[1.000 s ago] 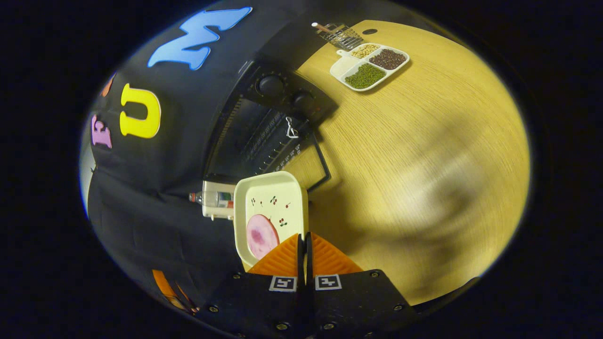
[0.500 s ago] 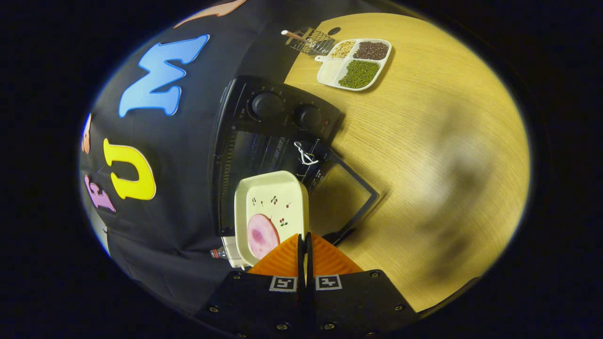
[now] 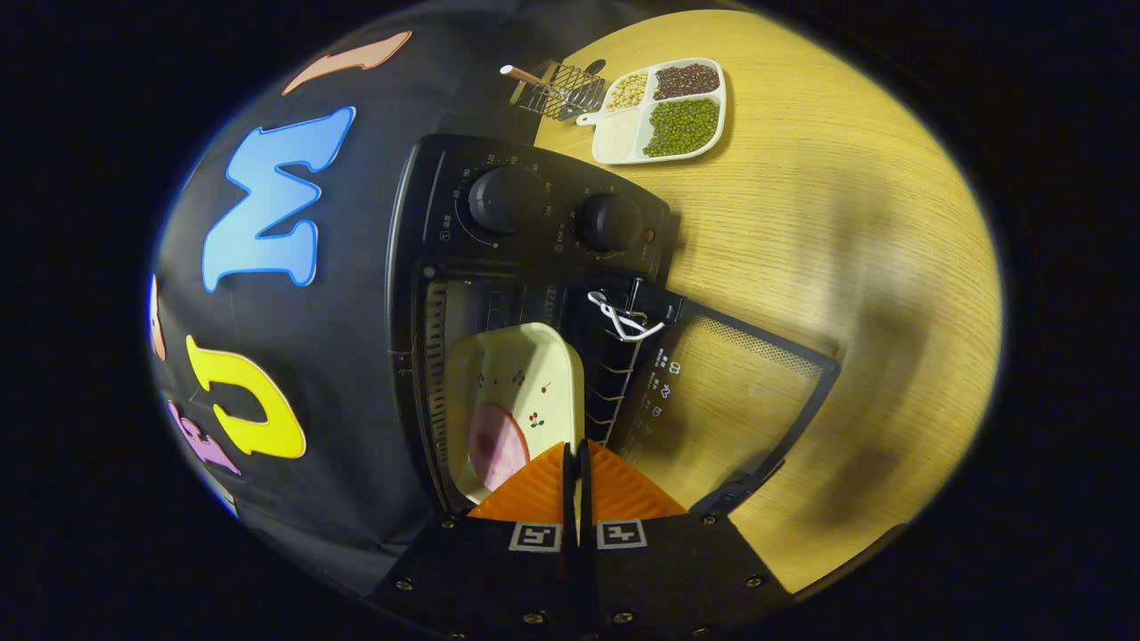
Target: Open the electric oven with the left hand, put the food in, and close the electric oven.
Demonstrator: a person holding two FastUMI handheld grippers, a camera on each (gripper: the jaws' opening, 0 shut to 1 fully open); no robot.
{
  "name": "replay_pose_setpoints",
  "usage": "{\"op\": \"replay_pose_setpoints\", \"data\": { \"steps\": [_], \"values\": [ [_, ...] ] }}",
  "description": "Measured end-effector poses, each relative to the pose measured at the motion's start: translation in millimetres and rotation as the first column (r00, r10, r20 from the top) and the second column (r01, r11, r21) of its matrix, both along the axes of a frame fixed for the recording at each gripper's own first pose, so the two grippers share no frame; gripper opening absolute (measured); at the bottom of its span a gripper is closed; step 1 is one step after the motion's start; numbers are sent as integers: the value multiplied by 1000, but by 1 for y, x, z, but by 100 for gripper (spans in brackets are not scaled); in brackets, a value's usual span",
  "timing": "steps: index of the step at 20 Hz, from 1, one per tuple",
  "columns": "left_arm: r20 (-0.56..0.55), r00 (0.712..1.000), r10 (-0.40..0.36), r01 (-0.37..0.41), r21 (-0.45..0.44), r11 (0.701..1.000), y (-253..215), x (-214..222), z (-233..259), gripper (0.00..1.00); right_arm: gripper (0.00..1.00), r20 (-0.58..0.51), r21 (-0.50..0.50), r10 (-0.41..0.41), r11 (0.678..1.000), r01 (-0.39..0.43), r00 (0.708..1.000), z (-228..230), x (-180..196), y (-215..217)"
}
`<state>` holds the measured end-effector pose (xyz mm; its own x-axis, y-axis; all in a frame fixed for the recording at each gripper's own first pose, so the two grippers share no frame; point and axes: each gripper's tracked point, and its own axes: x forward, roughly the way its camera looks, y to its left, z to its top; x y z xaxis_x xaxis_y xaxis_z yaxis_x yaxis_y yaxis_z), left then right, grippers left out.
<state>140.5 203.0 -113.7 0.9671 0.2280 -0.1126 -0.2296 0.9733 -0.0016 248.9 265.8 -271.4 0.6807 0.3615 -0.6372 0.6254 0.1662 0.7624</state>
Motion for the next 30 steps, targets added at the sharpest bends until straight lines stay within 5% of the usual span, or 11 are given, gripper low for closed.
{"op": "replay_pose_setpoints", "data": {
  "steps": [7,13,14,15,17,18,24,30],
  "values": [
    [-41,999,25,-25,-3,1000,21,-3,-16,98,4,-5,3,-125,992,125,992,-14,37,9],
    [-47,998,33,-33,5,999,24,-4,-18,97,11,47,68,-108,992,104,993,-2,47,32],
    [-48,998,30,-30,0,1000,21,-3,-19,97,18,68,69,-85,994,80,994,1,45,31],
    [-48,999,25,-25,-4,1000,17,-1,-21,97,43,95,73,-67,996,60,993,7,44,33],
    [-46,999,10,-11,-12,1000,10,1,-21,98,70,113,68,-17,998,9,993,14,35,31],
    [-45,999,1,-2,-14,1000,3,2,-21,100,95,127,63,8,998,-16,992,19,29,31],
    [-55,995,-80,78,-39,996,-46,10,-30,97,96,212,-108,226,972,-207,951,42,-11,8],
    [-100,980,-172,165,-78,983,-107,11,-55,100,96,318,-377,410,882,-283,855,78,-41,-41]
  ]
}}
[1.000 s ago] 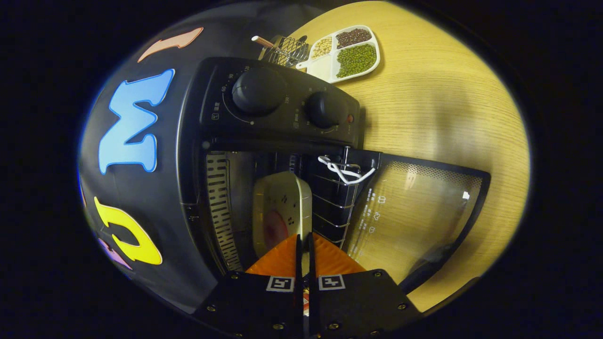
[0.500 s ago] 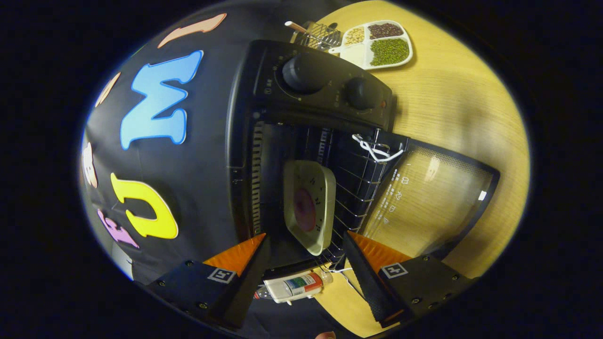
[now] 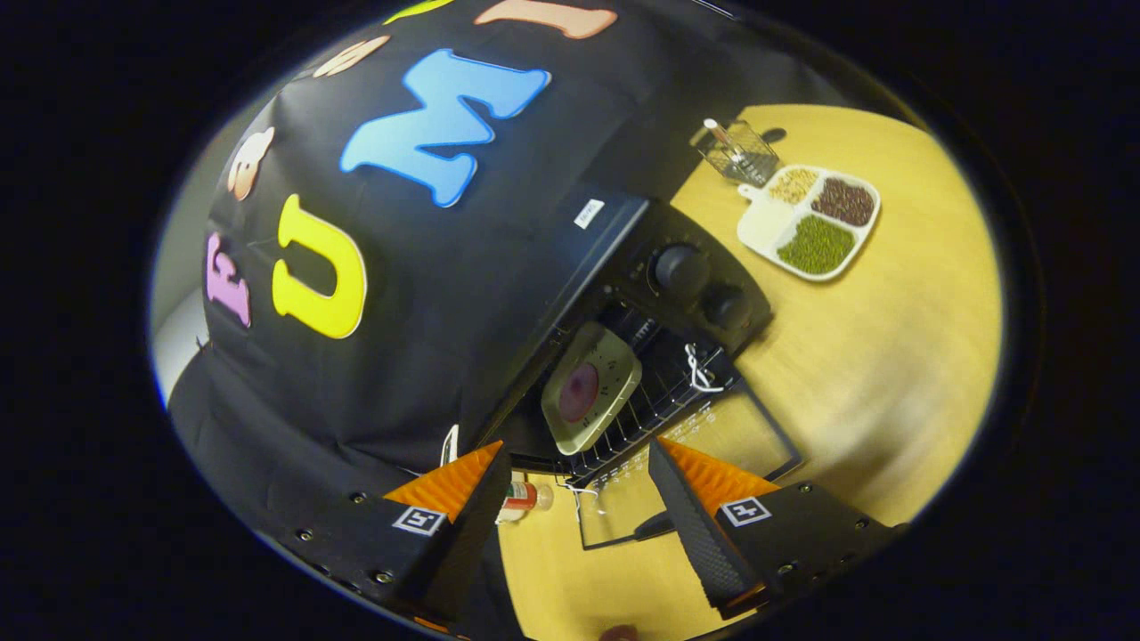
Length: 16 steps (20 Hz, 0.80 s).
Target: Open the electric oven with the left hand, put the food in, and close the electric oven.
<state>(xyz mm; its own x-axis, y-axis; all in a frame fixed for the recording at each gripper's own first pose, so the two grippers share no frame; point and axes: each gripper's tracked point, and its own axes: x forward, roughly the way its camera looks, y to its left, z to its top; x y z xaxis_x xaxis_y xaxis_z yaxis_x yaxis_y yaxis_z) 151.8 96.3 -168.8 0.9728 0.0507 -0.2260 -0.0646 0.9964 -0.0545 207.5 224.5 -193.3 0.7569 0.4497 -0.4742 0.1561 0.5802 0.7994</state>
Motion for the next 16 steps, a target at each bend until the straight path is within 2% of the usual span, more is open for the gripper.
{"op": "replay_pose_setpoints", "data": {
  "steps": [4,5,8,11,12,13,16],
  "values": [
    [-41,998,-50,50,-10,999,-35,0,-20,91,96,118,-145,60,989,-42,991,23,-24,-33],
    [-50,997,-62,61,-14,998,-44,0,-24,100,96,144,-185,71,982,-43,987,28,-29,-43],
    [-85,992,-95,93,-23,995,-68,0,-41,100,96,225,-313,111,949,-36,968,39,-42,-69],
    [-136,982,-134,130,-33,991,-92,0,-64,100,96,297,-445,153,896,-5,943,51,-51,-97],
    [-154,977,-148,143,-40,989,-100,0,-72,97,97,318,-484,167,875,9,933,53,-54,-105],
    [-176,971,-162,156,-48,987,-109,-2,-81,100,98,338,-521,185,853,20,923,57,-57,-113],
    [-249,948,-199,187,-71,980,-130,-5,-112,98,98,390,-621,206,778,91,897,68,-65,-143]
  ]
}}
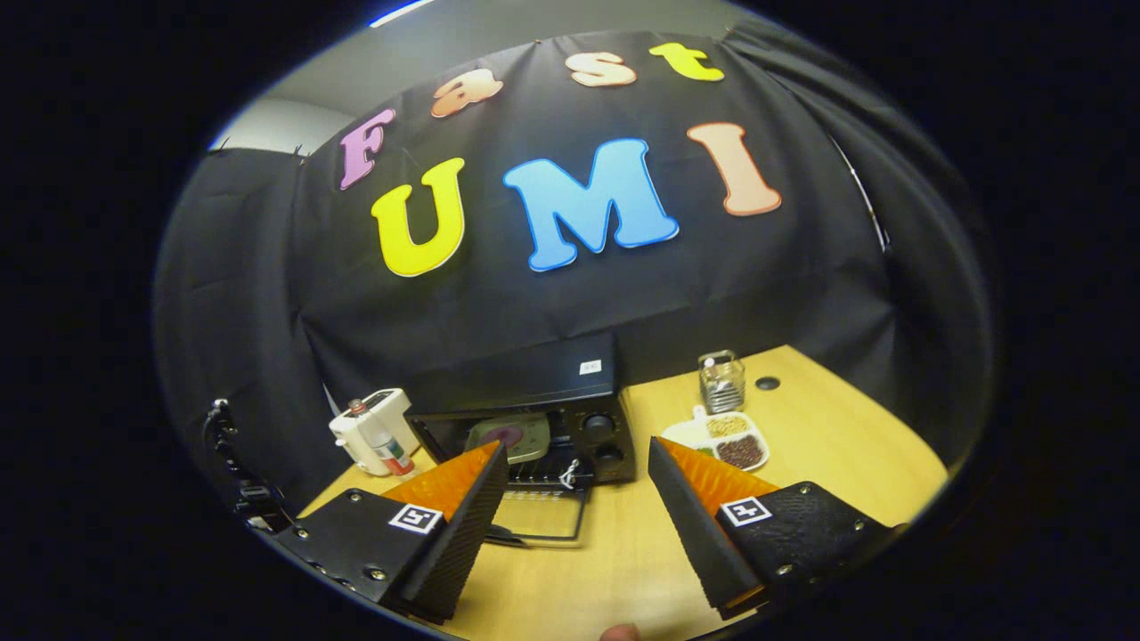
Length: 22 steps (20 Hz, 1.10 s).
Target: Open the electric oven with the left hand, put the food in, and close the electric oven.
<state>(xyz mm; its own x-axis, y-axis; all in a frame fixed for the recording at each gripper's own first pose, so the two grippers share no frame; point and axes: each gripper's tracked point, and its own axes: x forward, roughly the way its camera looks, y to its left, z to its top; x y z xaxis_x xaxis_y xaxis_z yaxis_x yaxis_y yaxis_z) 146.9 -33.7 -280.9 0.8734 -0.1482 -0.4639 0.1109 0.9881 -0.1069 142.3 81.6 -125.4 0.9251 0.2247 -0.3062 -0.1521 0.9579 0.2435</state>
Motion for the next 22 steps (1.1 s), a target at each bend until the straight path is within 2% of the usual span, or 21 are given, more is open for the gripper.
{"op": "replay_pose_setpoints", "data": {
  "steps": [3,4,5,6,9,14,18,22],
  "values": [
    [-78,997,-27,28,10,1000,-15,0,-33,97,98,57,-93,-28,995,34,998,12,-7,-22],
    [-105,994,-31,32,7,999,-20,0,-43,100,98,71,-117,-34,992,43,997,16,-9,-28],
    [-129,991,-35,35,1,999,-20,-3,-50,98,98,85,-143,-40,988,51,996,20,-12,-35],
    [-156,987,-34,34,-4,999,-23,-4,-58,100,98,101,-165,-47,984,63,994,24,-14,-41],
    [-221,975,-38,36,-15,999,-29,-4,-81,98,98,129,-212,-77,972,103,989,31,-21,-57],
    [-277,960,-38,44,16,999,-32,10,-106,100,98,124,-227,-126,962,152,984,32,-31,-79],
    [-295,955,-33,48,46,998,-31,15,-114,98,98,112,-221,-165,957,187,980,31,-34,-91],
    [-284,958,-27,51,77,996,-29,21,-116,100,98,110,-222,-179,954,199,978,29,-36,-96]
  ]
}}
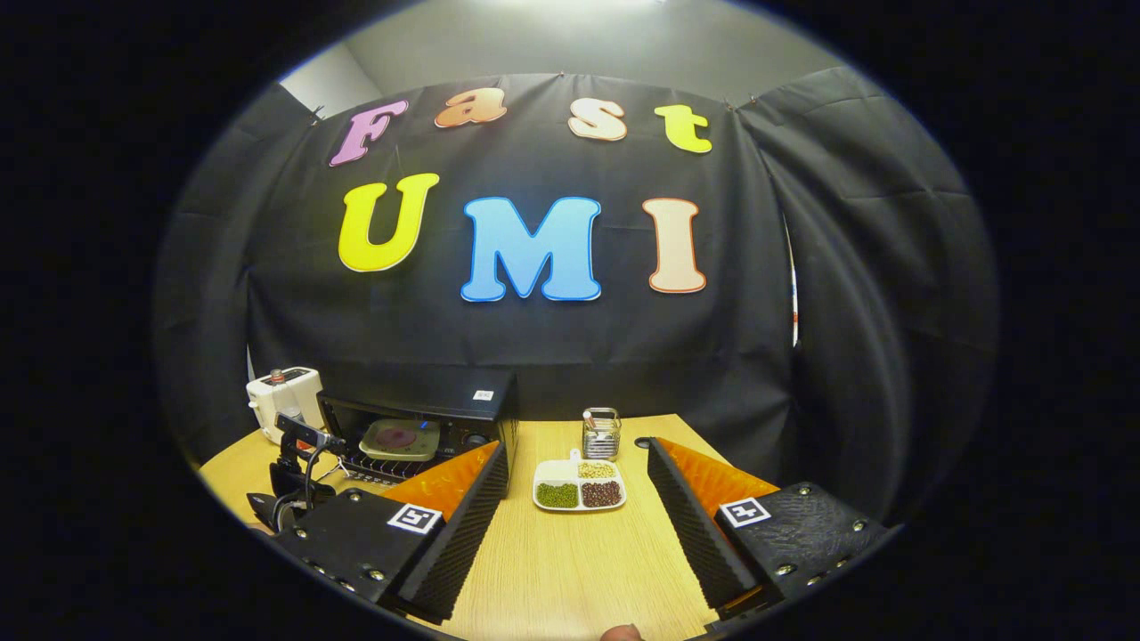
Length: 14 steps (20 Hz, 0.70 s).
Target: Open the electric oven with the left hand, put the food in, and close the electric oven.
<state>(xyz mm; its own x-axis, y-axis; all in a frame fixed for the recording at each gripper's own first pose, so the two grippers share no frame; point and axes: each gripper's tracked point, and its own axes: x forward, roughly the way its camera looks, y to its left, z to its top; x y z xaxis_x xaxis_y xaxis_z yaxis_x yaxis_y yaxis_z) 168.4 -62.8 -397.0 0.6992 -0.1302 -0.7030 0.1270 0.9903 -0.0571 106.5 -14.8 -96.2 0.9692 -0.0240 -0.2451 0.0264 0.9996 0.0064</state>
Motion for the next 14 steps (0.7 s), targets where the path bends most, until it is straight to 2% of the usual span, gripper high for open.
{"op": "replay_pose_setpoints", "data": {
  "steps": [6,10,11,12,14],
  "values": [
    [83,997,5,-5,0,1000,0,1,32,97,98,10,16,15,1000,-15,1000,4,1,5],
    [130,991,30,-25,-41,999,3,13,62,98,98,15,7,57,998,-57,998,4,1,19],
    [144,989,37,-30,-49,998,4,15,69,94,98,14,6,67,998,-67,998,4,2,22],
    [161,986,41,-33,-55,998,4,19,76,98,98,14,5,77,997,-77,997,3,2,25],
    [195,980,39,-29,-52,998,5,27,90,98,98,12,0,87,996,-87,996,2,5,28]
  ]
}}
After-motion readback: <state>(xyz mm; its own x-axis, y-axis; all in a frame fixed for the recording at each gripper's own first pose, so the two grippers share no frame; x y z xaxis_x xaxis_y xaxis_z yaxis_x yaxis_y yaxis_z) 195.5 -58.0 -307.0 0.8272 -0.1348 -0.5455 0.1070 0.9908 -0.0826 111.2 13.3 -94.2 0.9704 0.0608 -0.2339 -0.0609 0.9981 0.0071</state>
